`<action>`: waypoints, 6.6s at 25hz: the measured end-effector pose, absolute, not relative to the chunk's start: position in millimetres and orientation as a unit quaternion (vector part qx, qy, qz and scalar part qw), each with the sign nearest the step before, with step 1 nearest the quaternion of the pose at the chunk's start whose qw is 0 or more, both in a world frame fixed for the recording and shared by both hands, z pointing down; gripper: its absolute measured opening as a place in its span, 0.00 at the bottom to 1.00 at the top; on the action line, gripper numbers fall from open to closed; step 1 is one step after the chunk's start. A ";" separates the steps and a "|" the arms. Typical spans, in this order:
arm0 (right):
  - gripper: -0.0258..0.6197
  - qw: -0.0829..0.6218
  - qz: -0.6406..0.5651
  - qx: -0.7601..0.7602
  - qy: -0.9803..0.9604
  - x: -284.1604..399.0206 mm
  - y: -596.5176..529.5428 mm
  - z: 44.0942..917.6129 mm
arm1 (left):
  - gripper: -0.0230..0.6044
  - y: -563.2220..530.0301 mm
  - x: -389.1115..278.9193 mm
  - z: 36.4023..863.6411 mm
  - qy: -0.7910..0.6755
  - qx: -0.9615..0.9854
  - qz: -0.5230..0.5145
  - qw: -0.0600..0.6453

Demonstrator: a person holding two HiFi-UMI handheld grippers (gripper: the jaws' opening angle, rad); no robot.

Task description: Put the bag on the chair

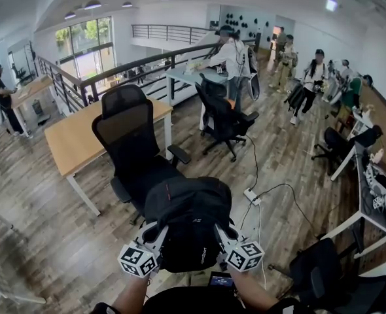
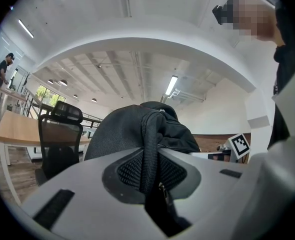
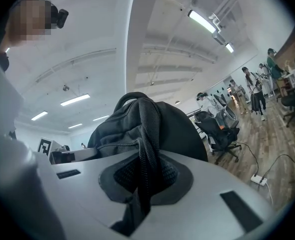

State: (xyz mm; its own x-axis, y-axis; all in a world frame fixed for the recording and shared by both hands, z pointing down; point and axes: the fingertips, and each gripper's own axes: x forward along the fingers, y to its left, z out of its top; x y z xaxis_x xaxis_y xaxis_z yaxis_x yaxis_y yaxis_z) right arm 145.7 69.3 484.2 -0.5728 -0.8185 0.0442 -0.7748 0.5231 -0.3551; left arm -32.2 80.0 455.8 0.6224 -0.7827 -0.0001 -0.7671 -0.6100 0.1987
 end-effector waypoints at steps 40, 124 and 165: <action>0.09 0.025 -0.182 -0.326 0.927 54.6 -384.5 494.4 | 0.13 -331.7 -117.5 474.8 -0.540 0.832 -0.054 0.115; 0.53 -0.234 -0.235 -0.156 0.930 -235.8 -734.0 804.4 | 0.34 -593.1 -413.6 781.0 -0.739 0.592 0.013 0.321; 0.06 -0.008 -0.026 -0.178 0.984 21.1 -529.1 498.4 | 0.04 -365.3 -199.9 491.7 -0.784 0.618 -0.026 0.056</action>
